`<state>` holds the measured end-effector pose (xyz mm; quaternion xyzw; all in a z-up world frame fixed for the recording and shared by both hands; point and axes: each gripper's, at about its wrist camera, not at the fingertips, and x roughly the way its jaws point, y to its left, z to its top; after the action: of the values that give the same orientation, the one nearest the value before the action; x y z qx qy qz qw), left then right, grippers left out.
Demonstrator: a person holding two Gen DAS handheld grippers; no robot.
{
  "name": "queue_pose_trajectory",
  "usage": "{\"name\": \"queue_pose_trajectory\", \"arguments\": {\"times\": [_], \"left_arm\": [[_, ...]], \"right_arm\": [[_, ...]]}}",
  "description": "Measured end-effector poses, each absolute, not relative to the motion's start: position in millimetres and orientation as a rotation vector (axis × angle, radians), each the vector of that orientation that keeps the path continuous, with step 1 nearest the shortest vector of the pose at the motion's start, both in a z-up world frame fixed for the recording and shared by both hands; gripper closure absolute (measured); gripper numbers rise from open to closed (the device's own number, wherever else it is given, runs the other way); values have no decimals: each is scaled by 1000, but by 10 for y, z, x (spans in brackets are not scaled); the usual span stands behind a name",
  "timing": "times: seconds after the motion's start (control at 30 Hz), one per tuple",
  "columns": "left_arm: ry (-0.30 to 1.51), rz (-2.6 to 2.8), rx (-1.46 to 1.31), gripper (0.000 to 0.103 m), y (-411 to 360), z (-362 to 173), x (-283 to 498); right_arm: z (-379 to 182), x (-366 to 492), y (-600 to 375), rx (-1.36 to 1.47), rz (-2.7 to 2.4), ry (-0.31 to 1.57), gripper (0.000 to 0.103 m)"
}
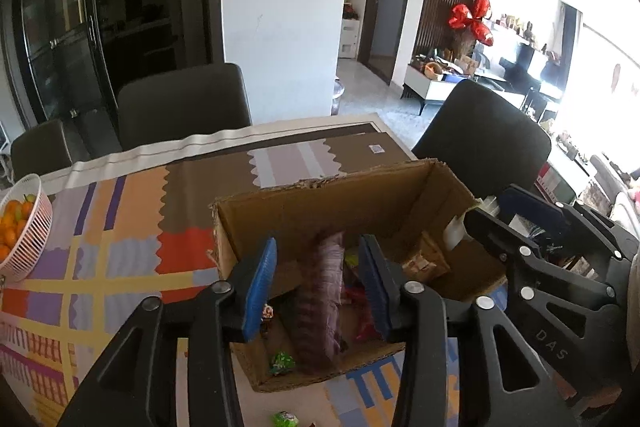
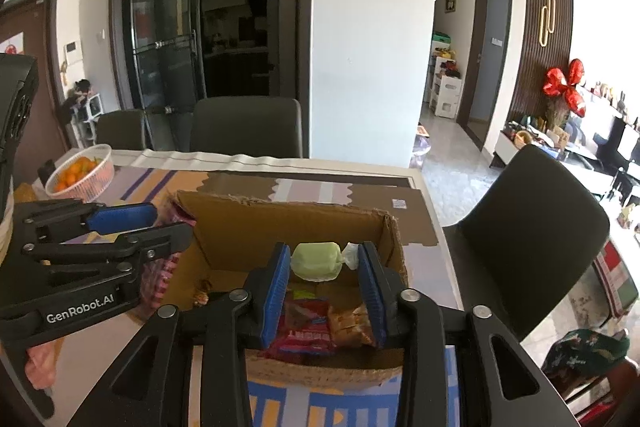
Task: Organize snacks
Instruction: 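Carry bar and candy into the box and open both grippers, then move both grippers back toward the green lollipop and red wrapped candy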
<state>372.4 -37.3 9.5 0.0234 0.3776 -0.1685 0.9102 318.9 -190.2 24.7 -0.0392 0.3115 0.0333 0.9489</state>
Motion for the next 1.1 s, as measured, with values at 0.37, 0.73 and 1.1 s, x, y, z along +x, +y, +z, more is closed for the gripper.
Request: {"name": "queue_pose_trajectory", "arguments": {"times": [0.37,0.73,1.1], "left_arm": [[709,-324,101,56,-130,233,3265],[666,-302,204,56,247,196,2730],[743,-308,248,56,543,-344,2391]], "right_arm": [[305,2901,-1784,-84,92,606,55],[330,2383,-1385,-102,181,568,50],[-96,2176,-1049,-120,259,680,50]]}}
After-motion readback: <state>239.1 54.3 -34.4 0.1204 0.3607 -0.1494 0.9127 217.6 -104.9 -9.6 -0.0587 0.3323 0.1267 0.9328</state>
